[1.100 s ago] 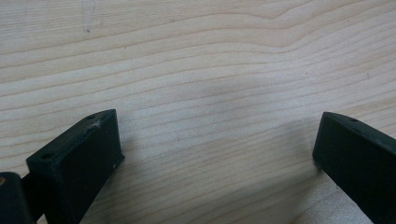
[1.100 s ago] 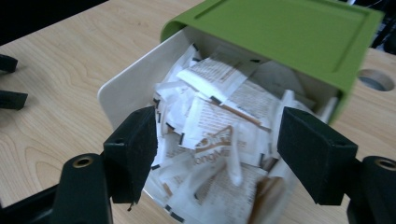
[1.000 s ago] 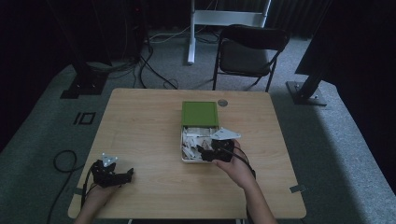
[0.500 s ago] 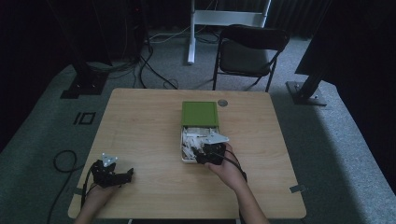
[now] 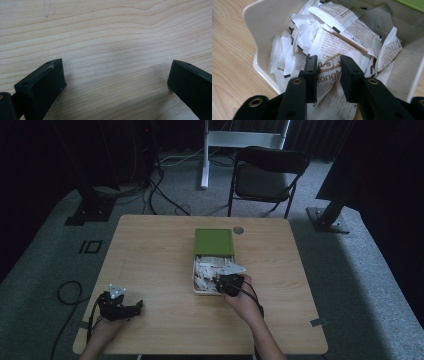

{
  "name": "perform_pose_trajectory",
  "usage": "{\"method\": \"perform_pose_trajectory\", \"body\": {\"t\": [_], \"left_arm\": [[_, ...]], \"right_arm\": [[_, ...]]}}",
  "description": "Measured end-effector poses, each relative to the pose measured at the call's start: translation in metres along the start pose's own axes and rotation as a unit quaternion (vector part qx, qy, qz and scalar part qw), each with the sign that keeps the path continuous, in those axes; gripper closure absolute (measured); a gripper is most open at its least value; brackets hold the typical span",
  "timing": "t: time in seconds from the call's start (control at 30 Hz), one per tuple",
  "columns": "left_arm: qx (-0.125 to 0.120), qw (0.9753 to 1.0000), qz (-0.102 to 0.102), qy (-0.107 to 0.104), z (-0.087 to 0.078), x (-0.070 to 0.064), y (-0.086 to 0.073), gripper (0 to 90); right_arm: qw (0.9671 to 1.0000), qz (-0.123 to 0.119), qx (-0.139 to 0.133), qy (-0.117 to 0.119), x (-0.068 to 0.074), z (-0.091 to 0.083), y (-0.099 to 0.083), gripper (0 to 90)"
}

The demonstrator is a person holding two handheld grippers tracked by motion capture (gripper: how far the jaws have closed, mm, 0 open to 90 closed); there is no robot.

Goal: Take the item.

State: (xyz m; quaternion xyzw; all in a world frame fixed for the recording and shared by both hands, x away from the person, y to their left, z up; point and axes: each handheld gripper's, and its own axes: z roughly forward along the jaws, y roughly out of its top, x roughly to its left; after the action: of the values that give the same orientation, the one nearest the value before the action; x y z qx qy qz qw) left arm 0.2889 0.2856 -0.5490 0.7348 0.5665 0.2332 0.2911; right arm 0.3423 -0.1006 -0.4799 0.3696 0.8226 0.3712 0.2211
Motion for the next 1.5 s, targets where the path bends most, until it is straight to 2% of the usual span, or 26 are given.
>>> {"method": "perform_pose_trajectory", "body": {"t": [0.4, 0.63, 0.73, 0.93, 1.0, 1.23, 1.5], "left_arm": [[0.000, 1.0000, 0.001, 0.000, 0.000, 0.000, 0.000, 1.9], [0.000, 1.0000, 0.000, 0.000, 0.000, 0.000, 0.000, 1.9], [0.000, 1.0000, 0.000, 0.000, 0.000, 0.000, 0.000, 1.9], [0.000, 1.0000, 0.001, 0.000, 0.000, 0.000, 0.000, 1.9], [0.000, 1.0000, 0.001, 0.000, 0.000, 0.000, 0.000, 1.9], [0.001, 1.0000, 0.001, 0.000, 0.000, 0.000, 0.000, 1.9], [0.001, 1.0000, 0.000, 0.000, 0.000, 0.000, 0.000, 1.9]], "right_arm": [[0.9985, 0.000, -0.049, 0.023, -0.006, -0.025, 0.025, 71.5], [0.9975, 0.006, -0.067, 0.020, -0.018, -0.039, 0.037, 71.8], [0.9972, 0.009, -0.073, 0.011, -0.026, -0.044, 0.040, 71.8], [0.9959, 0.031, -0.085, -0.005, -0.047, -0.052, 0.041, 71.9], [0.9942, 0.042, -0.099, -0.012, -0.054, -0.054, 0.041, 71.8], [0.9925, 0.055, -0.100, -0.044, -0.079, -0.048, 0.033, 71.8], [0.9886, 0.088, -0.096, -0.077, -0.106, -0.036, 0.021, 71.8]]}}
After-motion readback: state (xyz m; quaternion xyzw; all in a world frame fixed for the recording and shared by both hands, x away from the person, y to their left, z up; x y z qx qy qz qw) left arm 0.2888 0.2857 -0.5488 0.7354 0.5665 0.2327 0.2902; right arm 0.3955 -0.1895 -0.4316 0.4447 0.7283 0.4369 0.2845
